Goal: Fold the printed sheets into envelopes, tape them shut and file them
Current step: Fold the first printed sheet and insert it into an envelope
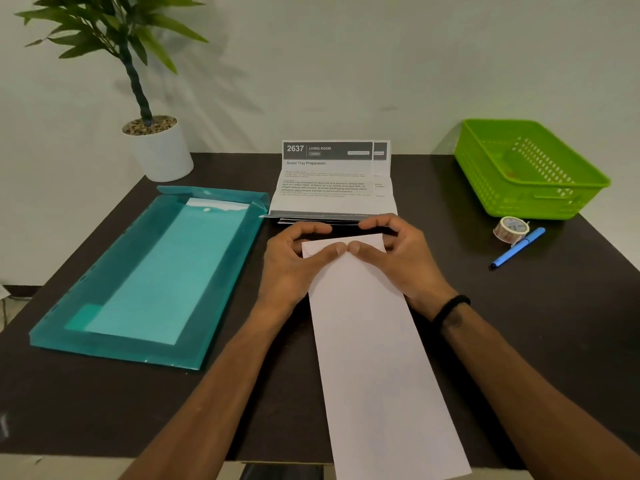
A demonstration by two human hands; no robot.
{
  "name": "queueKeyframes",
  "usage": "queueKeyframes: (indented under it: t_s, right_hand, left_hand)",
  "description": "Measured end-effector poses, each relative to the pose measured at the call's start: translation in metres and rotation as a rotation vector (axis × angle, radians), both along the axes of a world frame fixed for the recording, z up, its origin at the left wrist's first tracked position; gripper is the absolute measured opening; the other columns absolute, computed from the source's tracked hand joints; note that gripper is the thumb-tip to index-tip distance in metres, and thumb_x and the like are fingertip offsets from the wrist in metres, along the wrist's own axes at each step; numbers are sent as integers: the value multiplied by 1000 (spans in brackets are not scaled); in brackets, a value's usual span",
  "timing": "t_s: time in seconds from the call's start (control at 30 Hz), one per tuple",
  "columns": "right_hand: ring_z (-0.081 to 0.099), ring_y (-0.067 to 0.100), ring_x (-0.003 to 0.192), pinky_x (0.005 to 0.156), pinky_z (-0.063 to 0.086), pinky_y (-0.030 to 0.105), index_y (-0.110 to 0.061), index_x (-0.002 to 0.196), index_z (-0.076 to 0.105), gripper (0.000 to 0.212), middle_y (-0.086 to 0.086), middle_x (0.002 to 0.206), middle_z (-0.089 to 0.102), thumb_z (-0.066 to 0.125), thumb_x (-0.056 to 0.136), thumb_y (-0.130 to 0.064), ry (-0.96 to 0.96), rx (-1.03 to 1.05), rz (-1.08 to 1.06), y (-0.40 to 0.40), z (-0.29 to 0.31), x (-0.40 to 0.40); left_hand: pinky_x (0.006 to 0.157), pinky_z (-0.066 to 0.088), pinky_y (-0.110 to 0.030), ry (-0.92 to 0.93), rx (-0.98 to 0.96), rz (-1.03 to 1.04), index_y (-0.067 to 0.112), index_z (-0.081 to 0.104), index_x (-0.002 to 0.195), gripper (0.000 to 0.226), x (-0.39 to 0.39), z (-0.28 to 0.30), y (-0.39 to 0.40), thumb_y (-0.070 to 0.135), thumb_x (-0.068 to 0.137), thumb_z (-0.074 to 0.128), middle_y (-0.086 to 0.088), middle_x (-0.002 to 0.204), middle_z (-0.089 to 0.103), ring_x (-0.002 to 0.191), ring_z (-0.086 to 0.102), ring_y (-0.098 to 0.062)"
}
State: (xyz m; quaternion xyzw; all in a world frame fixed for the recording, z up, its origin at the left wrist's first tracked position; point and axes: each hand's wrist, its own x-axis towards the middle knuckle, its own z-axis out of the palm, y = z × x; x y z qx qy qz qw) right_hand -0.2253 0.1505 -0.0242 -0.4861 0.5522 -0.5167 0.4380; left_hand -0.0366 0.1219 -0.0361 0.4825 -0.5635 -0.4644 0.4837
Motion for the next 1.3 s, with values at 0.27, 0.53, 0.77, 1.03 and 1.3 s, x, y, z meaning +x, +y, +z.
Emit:
queueKeyframes:
  t_s: [0.27, 0.53, 0.77, 1.03, 1.3]
  right_hand:
    - [79, 29, 92, 87, 63, 55, -14, 107, 65, 21, 5, 97, 81, 79, 92, -11, -52, 51, -60, -8, 0, -12]
    - [74, 18, 84, 74, 61, 36, -24, 120, 56, 17, 10, 112, 74, 59, 106, -15, -172, 72, -71, -14, -2, -20]
    - [77, 34, 101, 87, 62, 45, -13, 128, 64, 59, 13, 119, 77, 87, 75, -27, -130, 220, 228, 11, 14, -24]
    - [79, 22, 95, 89, 63, 45, -22, 121, 72, 40, 0, 106, 81, 87, 84, -16, 389, 221, 289, 41, 58, -37]
    - [67, 20, 97, 87, 54, 38, -21, 103, 74, 15, -3, 104, 74, 71, 90, -15, 1178, -359, 161, 42, 130, -10]
  left_hand:
    - [64, 61, -24, 50, 28, -55, 24, 71, 127, 38, 0, 3, 1, 19, 90, 79, 4, 96, 80, 85, 78, -12]
    - [77, 63, -29, 93, 23, -80, 25, 68, 132, 33, 3, -3, -2, 17, 100, 67, -1, 94, 80, 93, 77, -13]
    - [90, 62, -43, 82, -21, 39, 29, 71, 129, 27, 4, -11, -5, 30, 103, 63, 3, 118, 75, 103, 73, -17]
    - [96, 60, -48, 202, -3, 59, 30, 66, 134, 29, 6, 4, 12, 32, 108, 53, 8, 127, 70, 115, 69, -15]
    - [93, 61, -43, 328, 115, 82, 28, 65, 123, 31, 17, 17, 35, 49, 104, 51, -3, 116, 76, 102, 76, -19]
